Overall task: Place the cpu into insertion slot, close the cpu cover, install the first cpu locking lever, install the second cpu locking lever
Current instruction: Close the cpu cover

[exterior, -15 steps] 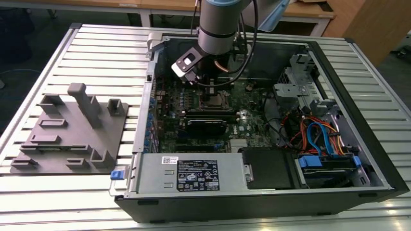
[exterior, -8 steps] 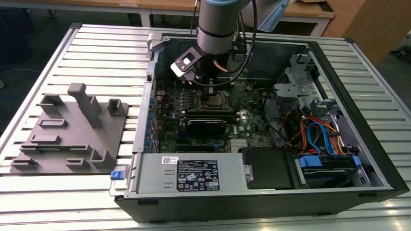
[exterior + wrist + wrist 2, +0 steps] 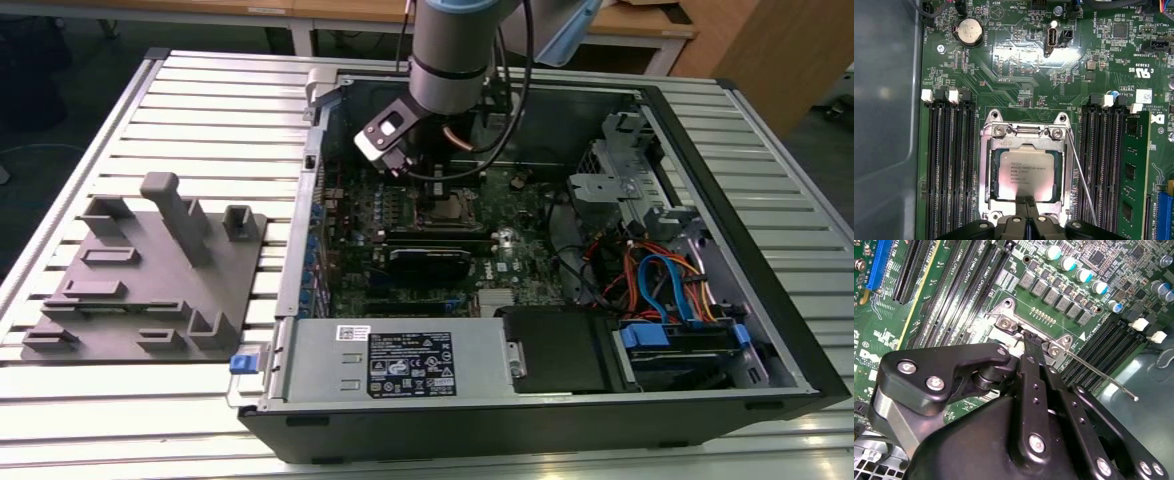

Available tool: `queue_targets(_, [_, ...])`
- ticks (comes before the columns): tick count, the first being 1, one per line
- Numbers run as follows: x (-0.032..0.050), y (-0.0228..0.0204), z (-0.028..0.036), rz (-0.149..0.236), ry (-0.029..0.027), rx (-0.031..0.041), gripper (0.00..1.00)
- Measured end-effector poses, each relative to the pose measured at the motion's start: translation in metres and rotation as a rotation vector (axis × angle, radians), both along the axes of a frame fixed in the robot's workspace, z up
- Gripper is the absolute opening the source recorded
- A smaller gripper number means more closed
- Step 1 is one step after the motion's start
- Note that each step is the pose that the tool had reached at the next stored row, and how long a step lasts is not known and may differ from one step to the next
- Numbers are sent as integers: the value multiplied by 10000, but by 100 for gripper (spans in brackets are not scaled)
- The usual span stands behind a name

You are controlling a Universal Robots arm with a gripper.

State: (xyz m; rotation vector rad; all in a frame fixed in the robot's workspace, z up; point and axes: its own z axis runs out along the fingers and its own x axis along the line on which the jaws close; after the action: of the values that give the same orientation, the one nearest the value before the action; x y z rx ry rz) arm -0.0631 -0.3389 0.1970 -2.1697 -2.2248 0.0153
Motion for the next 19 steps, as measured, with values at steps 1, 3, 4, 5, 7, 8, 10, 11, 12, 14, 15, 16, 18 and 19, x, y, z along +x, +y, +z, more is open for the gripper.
queue_targets(1, [0,0,-5,0,-2,3,10])
queue_targets(3, [0,1,-8,-1,-6,8,10])
queue_targets(4, [0,1,-8,-1,-7,9,10])
queue_targets(5, [-1,2,-5,0,-13,12,10])
queue_targets(7, [-3,4,7,0,-31,25,10])
queue_targets(8, [-3,6,15,0,-42,34,10])
queue_targets(10, [-10,4,39,1,-55,14,10])
queue_targets(11, [-12,4,47,0,-71,16,10])
queue_targets(12, [-13,4,55,1,-84,16,10])
queue_targets(14, [-14,3,71,2,-105,14,10])
queue_targets(15, [-15,3,79,1,-113,13,10])
queue_targets(16, [-15,3,81,0,-119,14,10])
queue_targets(18, [-9,4,80,1,-123,16,10])
queue_targets(19, [5,4,78,-1,-122,15,10])
